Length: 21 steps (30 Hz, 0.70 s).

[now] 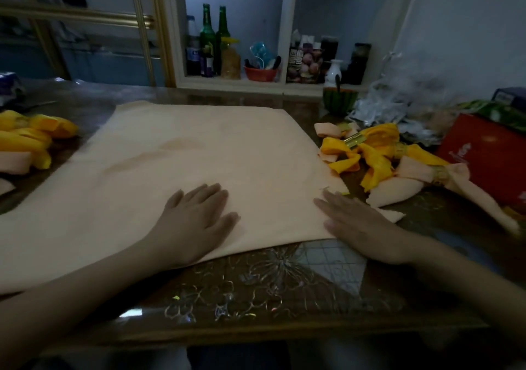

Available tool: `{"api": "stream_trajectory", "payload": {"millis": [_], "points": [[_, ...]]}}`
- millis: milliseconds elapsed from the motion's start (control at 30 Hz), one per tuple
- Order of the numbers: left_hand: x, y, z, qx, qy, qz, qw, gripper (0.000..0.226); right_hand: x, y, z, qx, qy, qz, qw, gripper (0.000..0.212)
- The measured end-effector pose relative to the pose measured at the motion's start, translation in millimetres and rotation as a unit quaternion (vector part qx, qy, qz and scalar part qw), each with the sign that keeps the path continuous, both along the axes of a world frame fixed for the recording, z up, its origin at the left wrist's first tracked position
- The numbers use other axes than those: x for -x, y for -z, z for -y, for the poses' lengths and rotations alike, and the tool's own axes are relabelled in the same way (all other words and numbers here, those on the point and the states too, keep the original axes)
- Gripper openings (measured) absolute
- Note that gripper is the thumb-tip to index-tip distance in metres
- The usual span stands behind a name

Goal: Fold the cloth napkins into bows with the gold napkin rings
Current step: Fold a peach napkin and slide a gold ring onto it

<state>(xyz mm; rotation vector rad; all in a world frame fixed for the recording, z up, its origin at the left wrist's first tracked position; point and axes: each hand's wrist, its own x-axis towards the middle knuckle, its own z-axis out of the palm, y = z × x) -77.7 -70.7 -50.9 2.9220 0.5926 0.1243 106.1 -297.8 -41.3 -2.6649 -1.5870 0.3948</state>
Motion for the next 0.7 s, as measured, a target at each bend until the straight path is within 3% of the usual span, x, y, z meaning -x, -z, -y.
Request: {"api": "stream_trajectory", "payload": {"millis": [100, 200, 233, 333, 400, 467, 700], "points": [[0.9, -7.3, 5.4, -0.031, -0.004, -0.001, 1.000, 0.101, -7.9, -6.4, 19.5, -0.023, 0.048, 0.008, 0.999, 0.052], [-4.8, -15.0, 18.4, -0.151, 0.018, 0.001, 0.988, 0.064, 14.0, -12.9, 5.5, -0.115, 0.016, 0.151, 0.982, 0.048], [-8.9, -16.8, 26.1, -0.140, 0.028, 0.015, 0.990, 0.053, 26.7, -15.4, -7.0, -0.171, -0.004, 0.161, 0.972, 0.047], [-20.5, -18.9, 50.8, 0.032, 0.000, 0.033, 0.999, 0.053, 63.8, -19.4, -54.0, -0.255, -0.039, 0.079, 0.963, 0.048], [-21.7, -14.0, 55.9, 0.065, -0.023, 0.025, 0.997, 0.055, 79.4, -13.4, -81.7, -0.241, -0.060, 0.019, 0.969, 0.049], [-10.2, -6.8, 47.5, 0.036, -0.041, 0.008, 0.998, 0.054, 84.5, -2.3, -94.9, -0.205, -0.067, -0.026, 0.976, 0.046], [109.5, 1.3, -19.6, -0.005, -0.158, -0.069, 0.985, 0.054, 69.1, 4.8, -93.0, -0.119, -0.062, -0.009, 0.991, 0.057]]}}
